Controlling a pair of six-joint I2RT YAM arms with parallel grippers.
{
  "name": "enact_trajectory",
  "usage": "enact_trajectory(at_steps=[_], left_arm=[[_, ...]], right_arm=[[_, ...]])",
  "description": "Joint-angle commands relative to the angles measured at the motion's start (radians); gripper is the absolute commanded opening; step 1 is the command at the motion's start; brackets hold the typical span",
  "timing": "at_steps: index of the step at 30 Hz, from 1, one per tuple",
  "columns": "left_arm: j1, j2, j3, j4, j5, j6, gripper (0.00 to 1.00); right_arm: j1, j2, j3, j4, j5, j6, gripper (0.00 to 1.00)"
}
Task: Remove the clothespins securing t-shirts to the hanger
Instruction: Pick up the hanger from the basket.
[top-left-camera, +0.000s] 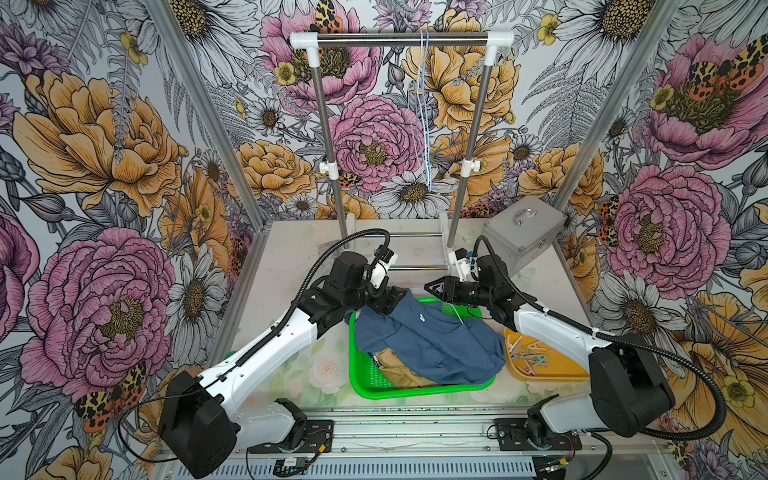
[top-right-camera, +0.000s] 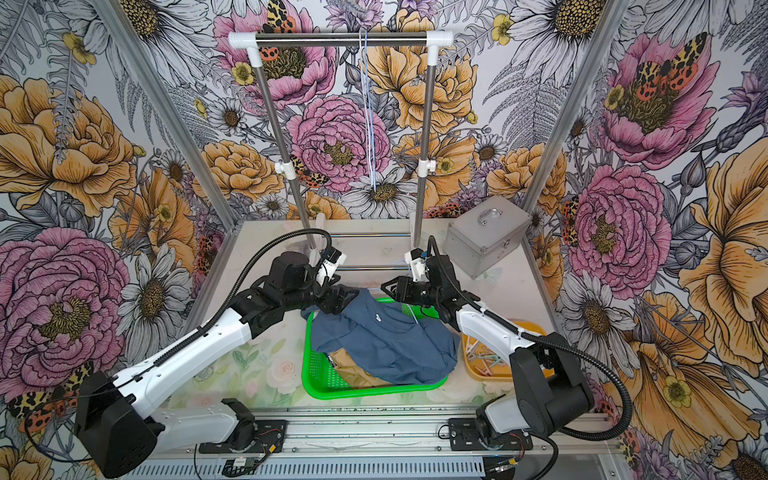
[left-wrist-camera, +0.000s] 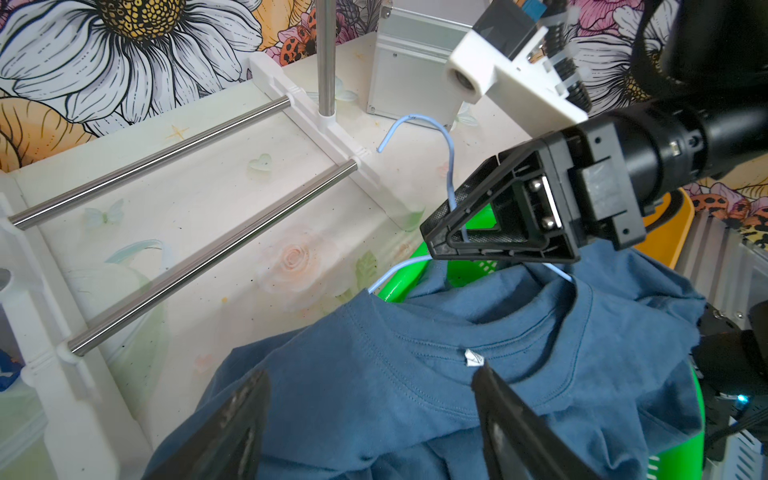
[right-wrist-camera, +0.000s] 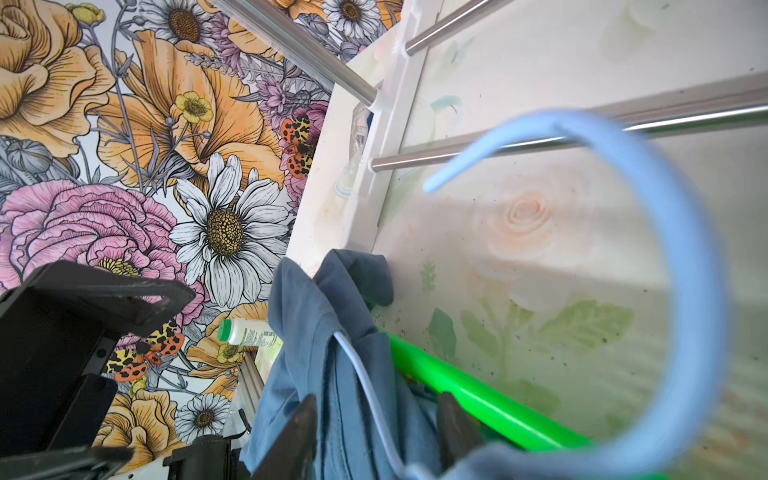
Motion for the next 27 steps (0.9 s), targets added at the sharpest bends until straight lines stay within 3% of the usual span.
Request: enact_trajectory(at_steps=[1,5,9,17,21,24,27], left_arm=[[0.032,-0.034,-0.013,-0.004,0.000,-0.012,0.78],[0.074,-0.058,-0.016,-0.009,0.041,-0.029,0.78],[0.101,-0.099,-0.027,-0.009,0.049,-0.009,0.79],[0.188,-0.222,-0.073,-0.009,0.140,0.097,0.85],[0.323,-0.258,-0.077,-0.010,0.234,0.062,0.87],[0.471,-0.250,-0.072,-0.015,0.389,0.023,0.87],[0.519,-0.248,-0.079,-0.028,0.466,0.110,0.90]], right_arm=[[0.003,0.013,0.024,0.071,-0.043,0.004,0.33],[0.007,-0.025,0.015,0.074,-0.033,-0.004,0.11],[0.017,-0.088,0.000,0.076,0.012,-0.023,0.00],[0.046,-0.256,0.013,0.028,0.053,-0.150,0.00],[0.047,-0.334,0.054,-0.051,0.024,-0.229,0.00],[0.043,-0.363,0.116,-0.147,-0.027,-0.295,0.00],[0.038,-0.372,0.149,-0.169,-0.084,-0.318,0.00]])
